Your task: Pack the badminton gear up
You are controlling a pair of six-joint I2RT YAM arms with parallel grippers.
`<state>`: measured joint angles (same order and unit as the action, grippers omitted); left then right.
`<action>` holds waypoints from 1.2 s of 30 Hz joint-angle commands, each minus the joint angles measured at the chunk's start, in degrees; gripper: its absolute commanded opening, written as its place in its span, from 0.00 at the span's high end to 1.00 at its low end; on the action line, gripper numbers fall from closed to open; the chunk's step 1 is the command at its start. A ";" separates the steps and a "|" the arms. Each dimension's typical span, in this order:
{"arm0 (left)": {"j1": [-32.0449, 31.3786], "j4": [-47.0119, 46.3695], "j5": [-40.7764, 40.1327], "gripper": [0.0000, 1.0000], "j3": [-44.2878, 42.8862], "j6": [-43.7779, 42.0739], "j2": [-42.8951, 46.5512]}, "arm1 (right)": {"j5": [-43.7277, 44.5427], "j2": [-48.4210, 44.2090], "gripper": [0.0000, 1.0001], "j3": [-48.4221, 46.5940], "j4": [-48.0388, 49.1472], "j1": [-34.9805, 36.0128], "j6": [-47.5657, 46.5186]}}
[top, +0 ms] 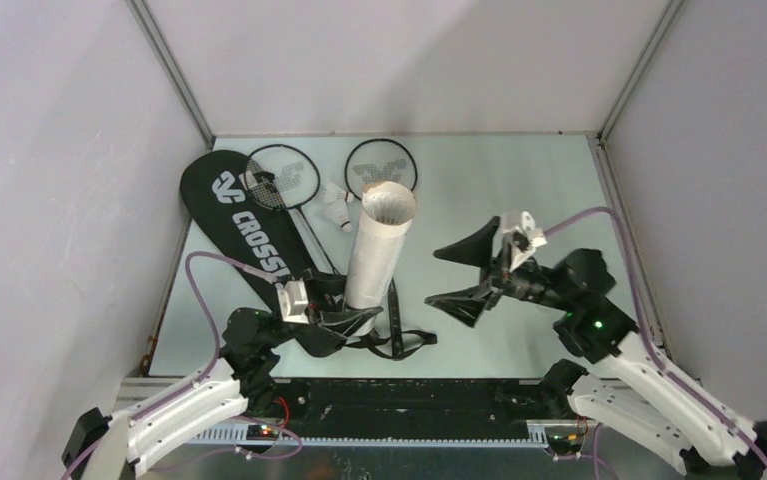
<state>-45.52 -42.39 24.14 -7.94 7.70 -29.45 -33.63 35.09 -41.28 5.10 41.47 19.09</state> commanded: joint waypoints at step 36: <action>-2.54 4.33 -5.60 0.00 -10.05 1.59 -5.32 | 13.31 17.59 0.41 -6.80 17.59 15.01 -12.58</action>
<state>-47.97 -44.27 31.73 -14.59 12.36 -37.23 -33.36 59.20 -44.84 31.31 56.88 11.20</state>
